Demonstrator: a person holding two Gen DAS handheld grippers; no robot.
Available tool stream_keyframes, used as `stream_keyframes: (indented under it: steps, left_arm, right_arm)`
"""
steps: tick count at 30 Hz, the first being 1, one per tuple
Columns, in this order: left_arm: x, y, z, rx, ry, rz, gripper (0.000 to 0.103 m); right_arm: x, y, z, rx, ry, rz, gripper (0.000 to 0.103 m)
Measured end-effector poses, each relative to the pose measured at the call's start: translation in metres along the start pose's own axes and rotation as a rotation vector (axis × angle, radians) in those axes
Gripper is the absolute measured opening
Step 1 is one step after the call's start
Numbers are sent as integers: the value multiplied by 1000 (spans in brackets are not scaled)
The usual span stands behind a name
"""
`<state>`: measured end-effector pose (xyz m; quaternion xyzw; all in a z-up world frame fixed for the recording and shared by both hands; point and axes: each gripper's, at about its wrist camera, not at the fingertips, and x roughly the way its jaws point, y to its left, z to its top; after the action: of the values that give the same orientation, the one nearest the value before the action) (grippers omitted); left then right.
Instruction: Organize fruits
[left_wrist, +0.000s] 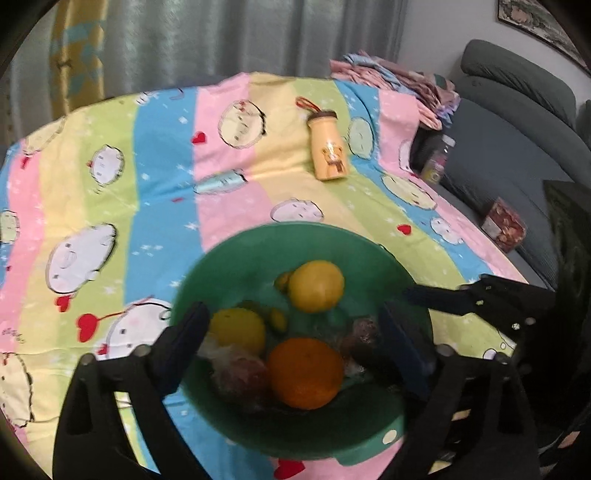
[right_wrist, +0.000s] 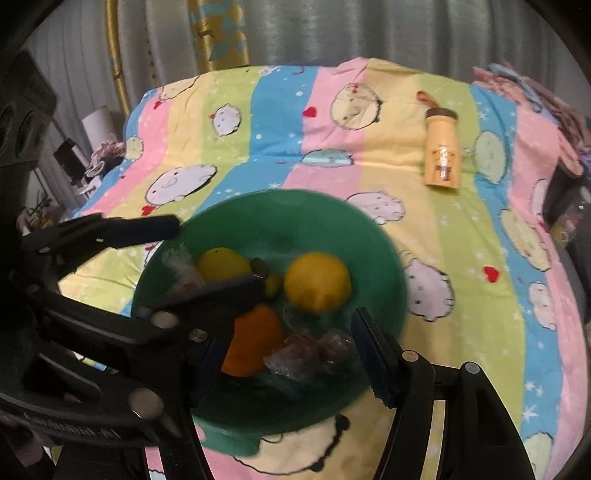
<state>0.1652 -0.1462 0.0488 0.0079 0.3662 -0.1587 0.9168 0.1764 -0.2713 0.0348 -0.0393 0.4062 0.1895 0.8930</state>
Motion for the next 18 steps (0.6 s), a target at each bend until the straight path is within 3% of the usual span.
stream_keyframes:
  steps: [1, 3, 9, 18]
  left_arm:
    - [-6, 1, 0, -6, -12, 15, 103]
    - [-18, 3, 1, -18, -35, 38, 103]
    - [-58, 7, 3, -32, -84, 145, 103]
    - [-94, 16, 0, -101, -65, 174, 103]
  right_arm:
    - [-5, 0, 0, 3, -11, -12, 71]
    - [-20, -1, 2, 9, -41, -40, 82]
    - [-52, 6, 8, 22, -102, -63, 95]
    - [-76, 12, 8, 53, -121, -68, 97]
